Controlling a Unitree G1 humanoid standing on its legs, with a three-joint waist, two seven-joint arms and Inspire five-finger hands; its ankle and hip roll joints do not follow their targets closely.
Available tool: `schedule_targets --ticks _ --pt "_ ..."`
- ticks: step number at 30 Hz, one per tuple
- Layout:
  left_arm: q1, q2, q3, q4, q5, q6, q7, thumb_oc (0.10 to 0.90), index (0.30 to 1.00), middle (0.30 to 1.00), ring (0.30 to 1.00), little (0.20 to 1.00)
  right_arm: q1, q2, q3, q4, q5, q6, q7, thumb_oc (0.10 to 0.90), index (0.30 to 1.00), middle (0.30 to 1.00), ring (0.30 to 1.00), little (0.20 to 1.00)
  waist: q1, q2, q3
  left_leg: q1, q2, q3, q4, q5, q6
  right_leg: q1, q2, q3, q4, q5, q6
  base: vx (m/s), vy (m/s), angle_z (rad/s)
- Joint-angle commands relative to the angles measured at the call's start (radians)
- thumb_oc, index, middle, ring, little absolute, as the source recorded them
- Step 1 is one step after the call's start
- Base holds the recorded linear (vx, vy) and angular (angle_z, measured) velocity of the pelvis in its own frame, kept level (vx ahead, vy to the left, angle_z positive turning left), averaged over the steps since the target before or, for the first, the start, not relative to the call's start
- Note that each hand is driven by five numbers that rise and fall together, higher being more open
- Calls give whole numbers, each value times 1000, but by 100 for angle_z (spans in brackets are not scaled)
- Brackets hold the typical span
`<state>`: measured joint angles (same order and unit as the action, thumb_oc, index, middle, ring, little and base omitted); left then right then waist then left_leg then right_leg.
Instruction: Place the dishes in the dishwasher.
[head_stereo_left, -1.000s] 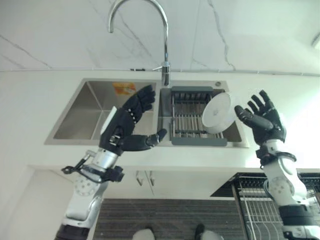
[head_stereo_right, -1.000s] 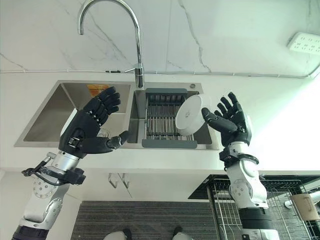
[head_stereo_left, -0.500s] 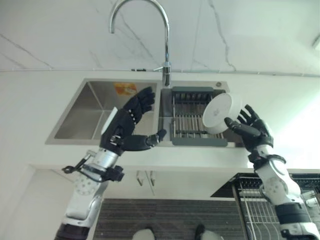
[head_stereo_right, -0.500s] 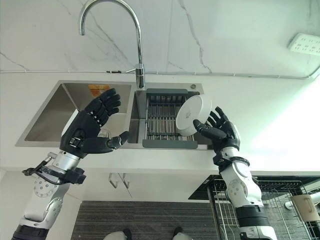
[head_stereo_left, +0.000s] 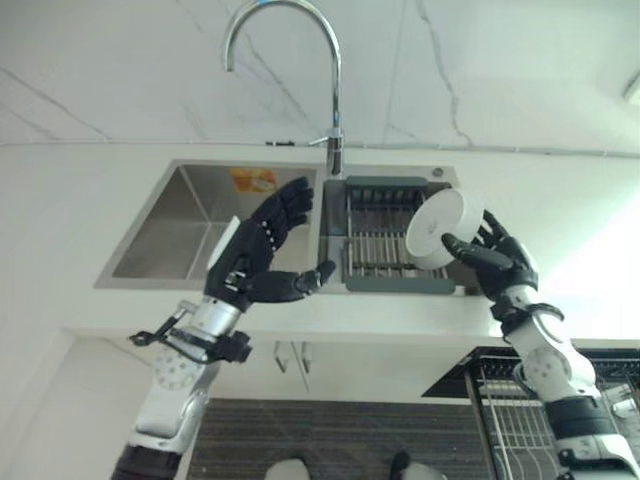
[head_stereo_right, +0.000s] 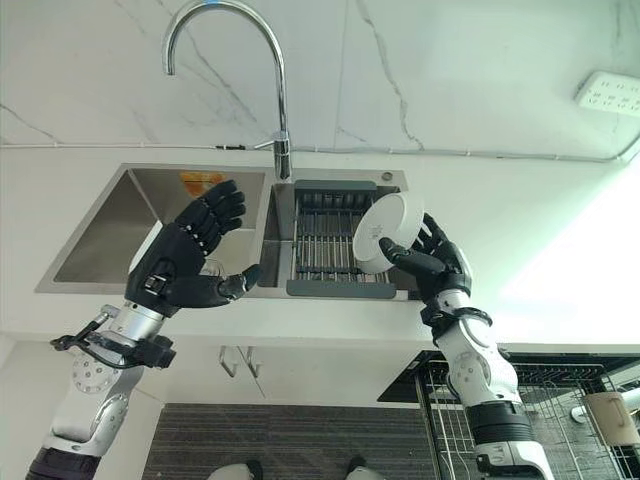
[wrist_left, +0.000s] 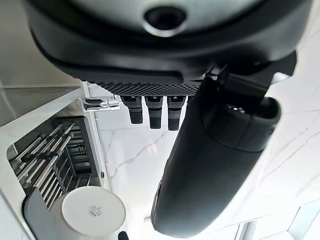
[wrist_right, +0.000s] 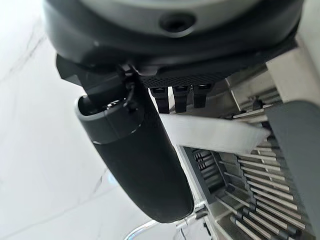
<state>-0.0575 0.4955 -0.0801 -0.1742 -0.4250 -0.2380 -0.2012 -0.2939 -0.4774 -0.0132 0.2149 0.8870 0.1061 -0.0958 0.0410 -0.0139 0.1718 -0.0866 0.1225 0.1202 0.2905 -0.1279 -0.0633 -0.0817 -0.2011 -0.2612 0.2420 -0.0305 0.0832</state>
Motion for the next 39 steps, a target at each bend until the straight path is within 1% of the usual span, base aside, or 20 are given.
schedule_targets --ticks 1,8,15,16,17,18,21,24,28,36,39 --pt "-110 45 -7 -53 -17 -75 29 800 900 900 900 900 -152 -46 -34 14 57 -74 27 800 900 900 900 900 29 -23 -66 64 26 20 9 -108 -19 41 -36 -18 58 -111 62 0 0 0" --pt "-110 50 -12 -51 -19 -71 36 800 900 900 900 900 -178 -51 -26 61 99 -63 39 800 900 900 900 900 40 -24 -66 64 25 17 9 -108 -19 50 -36 -25 58 -116 59 11 3 3" --pt "-116 58 -21 -44 -21 -65 51 800 900 900 900 900 -220 -58 -14 122 137 -57 21 800 900 900 900 900 50 -22 -69 62 21 10 9 -106 -19 57 -30 -29 58 -123 53 18 7 5" --pt "-116 61 -20 -41 -25 -66 51 800 900 900 900 900 -224 -61 -19 135 148 -60 16 582 573 573 573 573 52 -22 -69 62 20 8 9 -105 -18 59 -29 -29 58 -123 52 0 0 0" --pt "-116 61 -19 -40 -26 -67 50 800 900 900 900 900 -227 -62 -21 141 155 -63 11 518 476 476 476 476 53 -22 -69 62 19 7 9 -105 -18 59 -29 -30 58 -124 51 0 0 0" --pt "-116 64 -20 -38 -28 -67 51 800 900 900 900 900 -231 -64 -22 150 162 -69 4 400 300 300 300 300 54 -21 -69 62 18 6 9 -105 -18 61 -29 -30 58 -124 51 0 0 0" --pt "-121 63 -37 -37 -25 -62 66 800 900 900 900 900 -265 -58 -29 198 157 -112 -66 400 300 300 300 300 63 -17 -72 61 16 3 9 -104 -17 66 -28 -32 58 -127 49 4 10 4" --pt "-128 68 -44 -32 -26 -63 79 800 900 900 900 900 -288 -63 -36 221 156 -142 -114 400 300 300 300 300 67 -14 -73 60 13 -1 9 -104 -16 68 -27 -33 58 -128 47 -5 20 7" --pt "-127 72 -48 -33 -26 -64 92 800 900 900 900 900 -295 -65 -49 232 147 -172 -152 400 300 300 300 300 71 -11 -74 59 10 -6 9 -103 -15 70 -28 -33 58 -129 47 -21 14 7" --pt "-119 81 -42 -37 -31 -63 98 800 900 900 900 900 -294 -97 -56 235 54 -211 -184 400 300 300 300 300 76 -8 -72 55 7 -15 9 -100 -18 71 -33 -38 58 -127 51 -27 8 4" --pt "-112 79 -40 -47 -24 -67 104 800 900 900 900 900 -292 -124 -49 194 -43 -242 -207 400 300 300 300 300 72 -9 -72 53 8 -13 9 -99 -18 68 -36 -36 58 -127 55 -52 22 1"
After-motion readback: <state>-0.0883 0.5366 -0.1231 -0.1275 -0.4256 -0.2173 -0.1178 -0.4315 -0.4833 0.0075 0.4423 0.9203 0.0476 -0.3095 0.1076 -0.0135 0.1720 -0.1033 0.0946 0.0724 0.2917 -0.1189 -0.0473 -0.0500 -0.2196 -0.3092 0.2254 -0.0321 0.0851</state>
